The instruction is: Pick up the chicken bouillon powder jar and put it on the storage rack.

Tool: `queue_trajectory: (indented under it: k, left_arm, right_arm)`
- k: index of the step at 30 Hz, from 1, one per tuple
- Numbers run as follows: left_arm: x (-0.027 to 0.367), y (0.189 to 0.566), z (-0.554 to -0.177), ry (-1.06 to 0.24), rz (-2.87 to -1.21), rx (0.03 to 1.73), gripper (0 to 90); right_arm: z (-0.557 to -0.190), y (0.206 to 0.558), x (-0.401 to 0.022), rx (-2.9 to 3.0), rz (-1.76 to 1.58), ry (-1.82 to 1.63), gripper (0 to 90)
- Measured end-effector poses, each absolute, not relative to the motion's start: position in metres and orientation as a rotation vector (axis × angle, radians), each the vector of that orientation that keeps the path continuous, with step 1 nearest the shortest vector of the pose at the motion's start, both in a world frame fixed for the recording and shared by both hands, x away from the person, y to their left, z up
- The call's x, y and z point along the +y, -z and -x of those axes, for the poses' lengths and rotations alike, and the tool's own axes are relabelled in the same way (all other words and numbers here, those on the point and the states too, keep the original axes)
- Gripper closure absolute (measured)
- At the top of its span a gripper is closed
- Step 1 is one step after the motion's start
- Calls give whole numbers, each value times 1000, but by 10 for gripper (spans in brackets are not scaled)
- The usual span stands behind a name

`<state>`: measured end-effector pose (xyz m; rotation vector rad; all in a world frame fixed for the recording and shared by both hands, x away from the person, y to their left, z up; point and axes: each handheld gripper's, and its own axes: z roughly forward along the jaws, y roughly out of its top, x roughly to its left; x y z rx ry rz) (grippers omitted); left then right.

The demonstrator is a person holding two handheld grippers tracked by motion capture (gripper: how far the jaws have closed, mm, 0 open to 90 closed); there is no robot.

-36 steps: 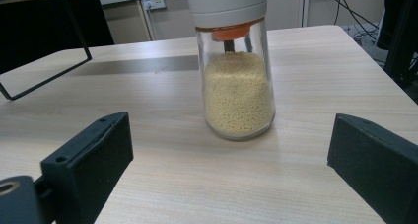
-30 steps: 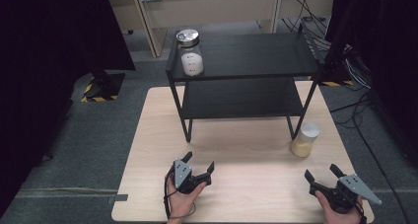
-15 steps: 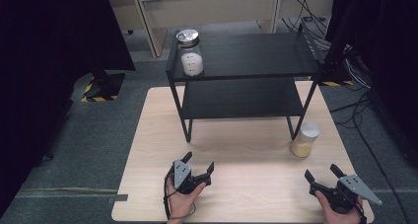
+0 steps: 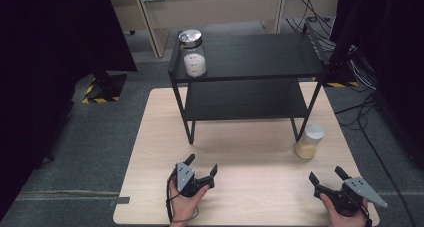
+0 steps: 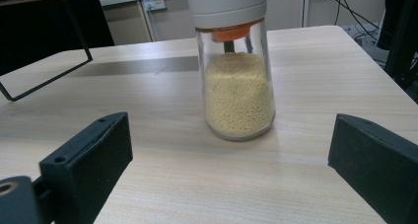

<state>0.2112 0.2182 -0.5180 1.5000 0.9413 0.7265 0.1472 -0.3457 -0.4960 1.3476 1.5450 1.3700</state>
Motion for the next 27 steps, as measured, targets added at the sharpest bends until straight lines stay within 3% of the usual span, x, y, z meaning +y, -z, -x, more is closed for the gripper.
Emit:
queue_trajectory:
  k: [13, 27]
  left_arm:
    - [219, 519, -211, -719, -1493, 940, 82]
    - [219, 518, -211, -716, -1495, 943, 82]
  right_arm:
    - [-153, 492, -339, 1555, -1307, -1359, 32]
    - [-201, 476, -329, 1516, -1296, -1354, 64]
